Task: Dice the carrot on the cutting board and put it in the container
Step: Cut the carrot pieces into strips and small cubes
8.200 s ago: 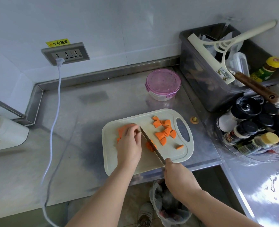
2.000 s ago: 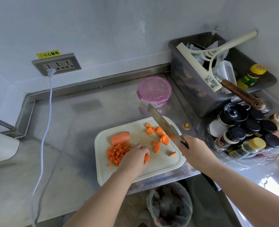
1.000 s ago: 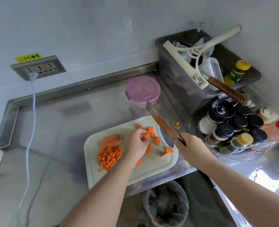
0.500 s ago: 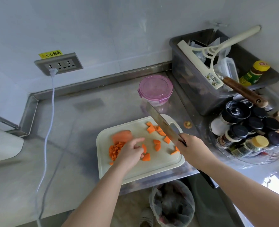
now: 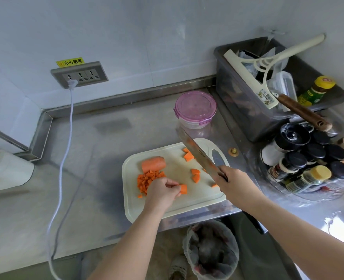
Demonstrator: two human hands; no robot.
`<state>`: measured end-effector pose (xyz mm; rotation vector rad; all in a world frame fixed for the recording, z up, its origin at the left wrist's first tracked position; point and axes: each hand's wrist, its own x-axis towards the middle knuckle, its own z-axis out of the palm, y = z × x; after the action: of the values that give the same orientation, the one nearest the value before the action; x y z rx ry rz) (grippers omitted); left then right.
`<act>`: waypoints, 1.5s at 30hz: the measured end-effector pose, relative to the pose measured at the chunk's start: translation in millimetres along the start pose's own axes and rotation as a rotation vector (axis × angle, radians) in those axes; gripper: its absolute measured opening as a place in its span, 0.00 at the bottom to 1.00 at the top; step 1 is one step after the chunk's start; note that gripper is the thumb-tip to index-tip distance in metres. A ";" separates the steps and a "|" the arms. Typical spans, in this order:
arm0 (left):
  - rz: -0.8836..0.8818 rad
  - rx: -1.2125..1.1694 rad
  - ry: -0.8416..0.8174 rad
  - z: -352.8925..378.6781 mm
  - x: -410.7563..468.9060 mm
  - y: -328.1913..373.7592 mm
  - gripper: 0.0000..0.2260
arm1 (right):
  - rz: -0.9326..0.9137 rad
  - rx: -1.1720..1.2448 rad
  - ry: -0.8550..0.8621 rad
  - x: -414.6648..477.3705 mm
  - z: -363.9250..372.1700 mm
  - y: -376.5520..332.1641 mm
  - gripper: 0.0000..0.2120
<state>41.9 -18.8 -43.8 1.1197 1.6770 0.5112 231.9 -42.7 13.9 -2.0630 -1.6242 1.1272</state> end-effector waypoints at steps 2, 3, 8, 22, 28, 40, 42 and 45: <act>0.037 0.105 0.022 0.3 -1.8 1.7 0.03 | -0.006 -0.008 0.004 -1.5 -0.4 0.1 0.08; 0.057 0.154 0.036 0.3 -3.2 2.6 0.03 | -0.008 -0.010 0.006 -1.8 -0.7 0.0 0.07; 0.141 0.361 0.103 0.3 -7.5 2.9 0.05 | -0.013 -0.015 0.001 -3.1 -2.4 -2.1 0.06; 0.375 0.781 0.061 15.2 -3.2 1.6 0.14 | 0.003 -0.111 -0.053 -15.5 17.2 4.1 0.17; 0.335 0.729 0.138 18.7 5.4 5.3 0.12 | 0.025 -0.157 -0.110 -14.8 35.0 5.0 0.15; 0.286 0.609 0.214 17.3 7.1 5.0 0.09 | 0.035 -0.155 -0.142 -10.6 56.6 6.9 0.13; 0.273 0.609 0.225 18.7 6.1 7.5 0.09 | 0.019 -0.167 -0.139 -10.8 57.6 7.7 0.13; 0.255 0.597 0.240 21.9 4.3 11.4 0.12 | 0.005 -0.191 -0.140 -9.4 57.4 8.0 0.13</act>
<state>66.3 -13.5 -45.9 1.7777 1.9719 0.3133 195.7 -67.5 -25.1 -2.1464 -1.8603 1.1837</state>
